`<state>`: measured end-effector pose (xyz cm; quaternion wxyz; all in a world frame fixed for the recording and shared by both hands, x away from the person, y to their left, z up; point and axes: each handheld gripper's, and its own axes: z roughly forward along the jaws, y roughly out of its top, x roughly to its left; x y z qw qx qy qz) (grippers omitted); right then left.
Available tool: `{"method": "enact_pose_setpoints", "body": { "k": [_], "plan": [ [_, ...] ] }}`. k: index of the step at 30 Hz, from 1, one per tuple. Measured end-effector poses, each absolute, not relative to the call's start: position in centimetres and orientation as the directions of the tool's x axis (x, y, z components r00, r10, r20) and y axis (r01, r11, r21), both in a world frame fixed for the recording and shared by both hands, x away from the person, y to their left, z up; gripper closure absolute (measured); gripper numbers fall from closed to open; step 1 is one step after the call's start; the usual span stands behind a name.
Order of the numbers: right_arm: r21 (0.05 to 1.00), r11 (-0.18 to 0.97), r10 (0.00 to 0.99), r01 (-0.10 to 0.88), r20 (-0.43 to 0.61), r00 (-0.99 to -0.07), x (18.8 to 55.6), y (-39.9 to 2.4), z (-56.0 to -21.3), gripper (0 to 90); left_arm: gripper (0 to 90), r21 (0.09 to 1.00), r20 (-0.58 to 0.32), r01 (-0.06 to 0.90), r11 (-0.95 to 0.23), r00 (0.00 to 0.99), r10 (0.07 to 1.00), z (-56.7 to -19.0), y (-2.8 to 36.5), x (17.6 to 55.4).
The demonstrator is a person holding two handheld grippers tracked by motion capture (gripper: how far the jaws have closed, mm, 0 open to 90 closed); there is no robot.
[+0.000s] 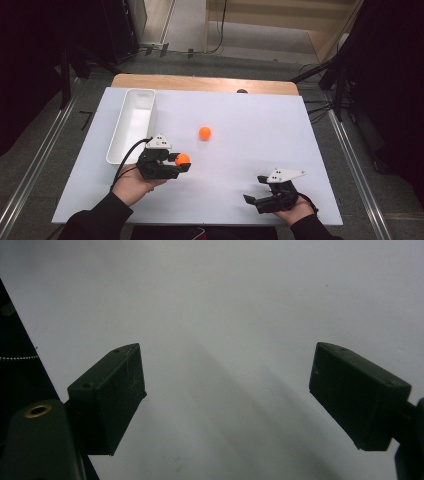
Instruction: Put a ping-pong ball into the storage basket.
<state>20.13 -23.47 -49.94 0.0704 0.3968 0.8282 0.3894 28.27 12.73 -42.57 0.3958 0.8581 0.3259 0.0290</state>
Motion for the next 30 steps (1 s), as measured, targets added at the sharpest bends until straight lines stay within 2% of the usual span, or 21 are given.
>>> {"method": "enact_pose_setpoints", "body": {
  "k": [15, 30],
  "plan": [
    [0.703, 0.382, 0.711, 0.600, 0.190, -0.677, 20.1, -23.5, -50.0, 13.4, 50.2, 0.700, -0.208, 0.528, -0.480, 0.794, 0.571, -41.5, 12.6, 28.5],
    [0.702, 0.387, 0.706, 0.598, 0.192, -0.682, 20.2, -23.4, -50.0, 13.4, 50.2, 0.709, -0.207, 0.544, -0.450, 0.770, 0.604, -40.5, 13.5, 29.4]
  ]
}}
